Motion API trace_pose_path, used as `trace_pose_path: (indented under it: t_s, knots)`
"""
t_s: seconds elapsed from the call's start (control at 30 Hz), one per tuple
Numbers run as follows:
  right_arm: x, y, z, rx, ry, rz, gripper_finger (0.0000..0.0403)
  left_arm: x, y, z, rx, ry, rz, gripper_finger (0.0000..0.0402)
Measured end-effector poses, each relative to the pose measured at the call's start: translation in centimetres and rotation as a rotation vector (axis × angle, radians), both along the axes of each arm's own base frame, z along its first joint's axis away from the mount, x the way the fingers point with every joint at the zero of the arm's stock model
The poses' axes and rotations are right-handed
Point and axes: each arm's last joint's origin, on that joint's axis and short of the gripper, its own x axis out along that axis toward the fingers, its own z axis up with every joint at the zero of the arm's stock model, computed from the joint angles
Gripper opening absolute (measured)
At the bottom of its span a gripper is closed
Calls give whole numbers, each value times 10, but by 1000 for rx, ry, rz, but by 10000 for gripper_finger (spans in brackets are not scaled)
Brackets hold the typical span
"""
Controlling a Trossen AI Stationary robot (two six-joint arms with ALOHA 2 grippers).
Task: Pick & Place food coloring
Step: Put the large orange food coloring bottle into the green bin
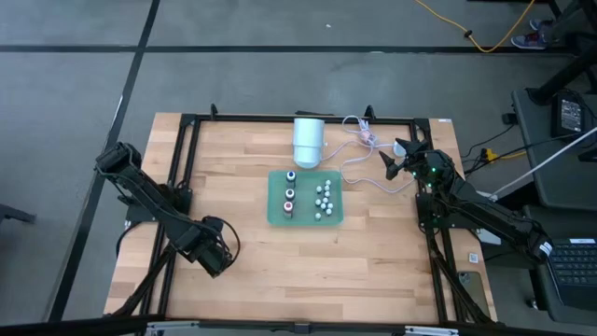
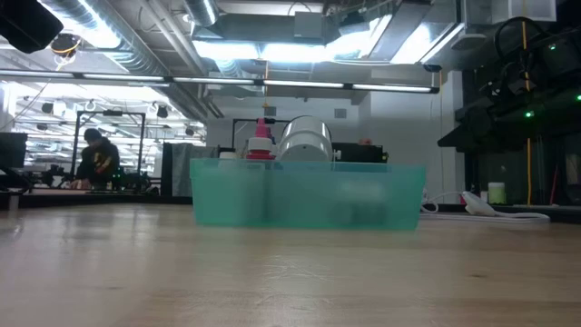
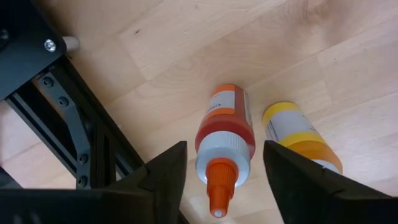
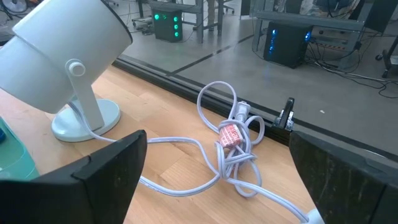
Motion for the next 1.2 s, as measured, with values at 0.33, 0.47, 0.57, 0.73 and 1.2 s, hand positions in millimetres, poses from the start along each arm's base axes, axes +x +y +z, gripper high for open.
trace_pose_path:
  t_s: [0.33, 0.47, 0.57, 0.73, 1.2]
  knots:
    - [0, 0, 0, 0, 0, 0, 393, 0, 0, 0, -2, 6, -1, 130]
    - [0, 0, 0, 0, 0, 0, 393, 1, 2, 0, -7, 7, -19, 114]
    - [0, 0, 0, -1, 0, 0, 393, 3, 5, 1, -16, 4, -37, 114]
    - [0, 0, 0, 0, 0, -1, 393, 10, 17, 15, -18, -17, -69, 124]
    - [0, 0, 0, 0, 0, 0, 393, 55, 89, 72, 100, -102, -217, 118]
